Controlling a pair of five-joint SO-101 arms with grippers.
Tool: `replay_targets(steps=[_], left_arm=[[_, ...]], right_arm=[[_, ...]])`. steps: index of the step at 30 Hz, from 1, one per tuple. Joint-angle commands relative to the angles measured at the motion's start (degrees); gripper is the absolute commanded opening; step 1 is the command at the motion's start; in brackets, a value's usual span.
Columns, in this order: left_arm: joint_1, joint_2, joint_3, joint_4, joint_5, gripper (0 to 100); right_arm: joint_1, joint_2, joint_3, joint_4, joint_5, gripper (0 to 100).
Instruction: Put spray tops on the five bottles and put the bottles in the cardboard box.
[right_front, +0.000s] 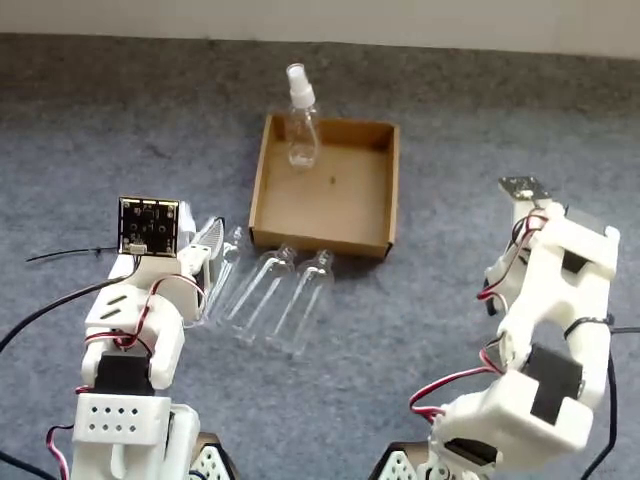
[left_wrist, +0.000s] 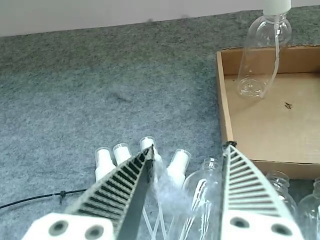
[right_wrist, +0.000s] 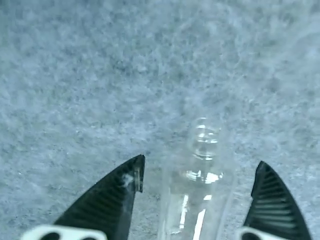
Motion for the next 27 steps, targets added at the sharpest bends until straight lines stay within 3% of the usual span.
replay_targets(steps=[1,12,16,24,27], left_arm=[[0.84,-0.13,-0.31,-1.23,0.09,20],[0.84,-0.13,-0.22,-1.23,0.09,20],[0.84,-0.13,-0.22,-1.23,0.09,20],[0.84,-0.13,-0.22,-1.23,0.09,20],[0.84,-0.13,-0.22,-1.23,0.09,20]], right_arm=[[1.45,1.36,-3.91,0.48,-0.44,29.3],[1.80,4.79,-3.91,0.48,-0.44,28.9],[3.74,4.88,-4.00,0.04,-0.44,21.4],[5.85,4.70,-4.09,0.40,1.67,20.1],[5.85,4.35,-4.18,0.48,1.58,15.3]])
